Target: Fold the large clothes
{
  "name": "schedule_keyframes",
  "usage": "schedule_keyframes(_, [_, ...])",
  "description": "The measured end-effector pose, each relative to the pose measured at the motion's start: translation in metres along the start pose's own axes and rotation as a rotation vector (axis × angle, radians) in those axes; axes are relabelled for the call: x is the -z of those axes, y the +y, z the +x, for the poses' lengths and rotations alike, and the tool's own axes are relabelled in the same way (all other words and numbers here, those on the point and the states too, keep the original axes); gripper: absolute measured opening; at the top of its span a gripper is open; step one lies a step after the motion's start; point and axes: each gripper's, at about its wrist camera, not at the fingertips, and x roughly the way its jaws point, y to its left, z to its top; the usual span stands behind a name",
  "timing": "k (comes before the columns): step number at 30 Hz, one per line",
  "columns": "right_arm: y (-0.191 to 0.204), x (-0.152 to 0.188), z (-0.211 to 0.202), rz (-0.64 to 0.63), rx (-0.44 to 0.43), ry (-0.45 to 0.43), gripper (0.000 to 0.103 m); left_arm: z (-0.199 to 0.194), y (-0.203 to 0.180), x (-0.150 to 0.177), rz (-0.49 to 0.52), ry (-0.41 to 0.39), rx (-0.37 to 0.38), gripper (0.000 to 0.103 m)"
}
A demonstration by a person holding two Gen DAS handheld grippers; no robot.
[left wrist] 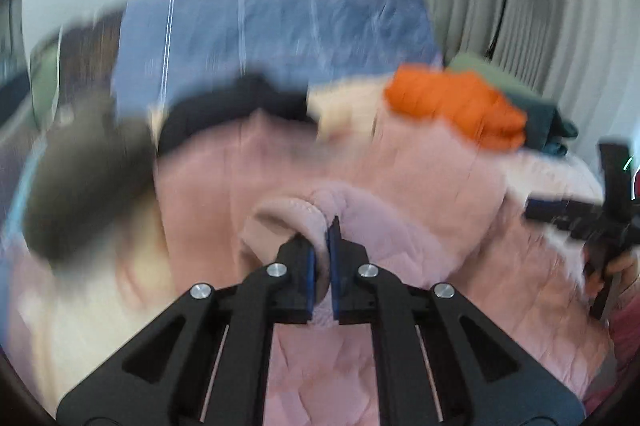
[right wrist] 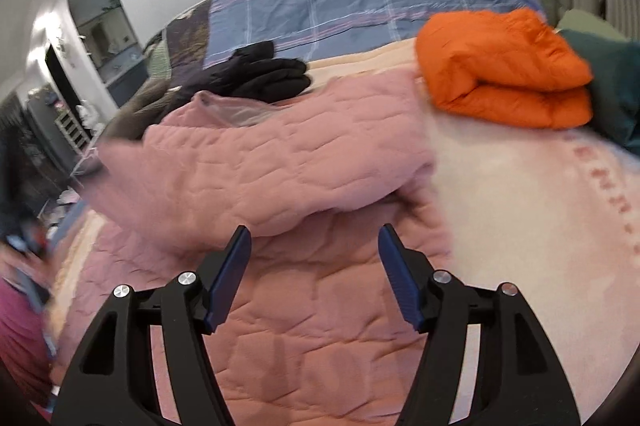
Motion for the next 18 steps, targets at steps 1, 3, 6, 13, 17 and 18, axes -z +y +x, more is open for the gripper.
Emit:
schedule_keyframes(1, [-0.002,-0.003,-0.002,0.004,0.019,-0.015,0.066,-0.006,-0.001,-0.015,0.015,-0.035,-0.013,0.006])
schedule_keyframes(3, [-0.005,-0.006,-0.003,0.021,0.029,-0.032,0.066,-0.012,0.005,-0.04,0.035,-0.096,-0.046,0.006])
schedule_keyframes(6, [-0.009,-0.005,0.001,0.042,0.048,-0.025,0.066,0.013,0.027,-0.047,0.079,-0.086,-0.165,0.019])
schedule_keyframes(13, [-0.017,-0.006,0.016,0.059,0.066,0.029,0.066,0.099,0.085,0.043,-0.036,0.235,-0.246,0.036])
schedule_keyframes(17, [-0.004,-0.028,0.015,0.024,0.06,-0.013,0.066,0.067,0.086,0.023,-0.09,0.187,-0.214,0.039])
schedule_keyframes(18, [0.001,-0.033,0.015,0.013,0.056,-0.029,0.065,0.057,0.081,0.013,-0.078,0.151,-0.206,0.042])
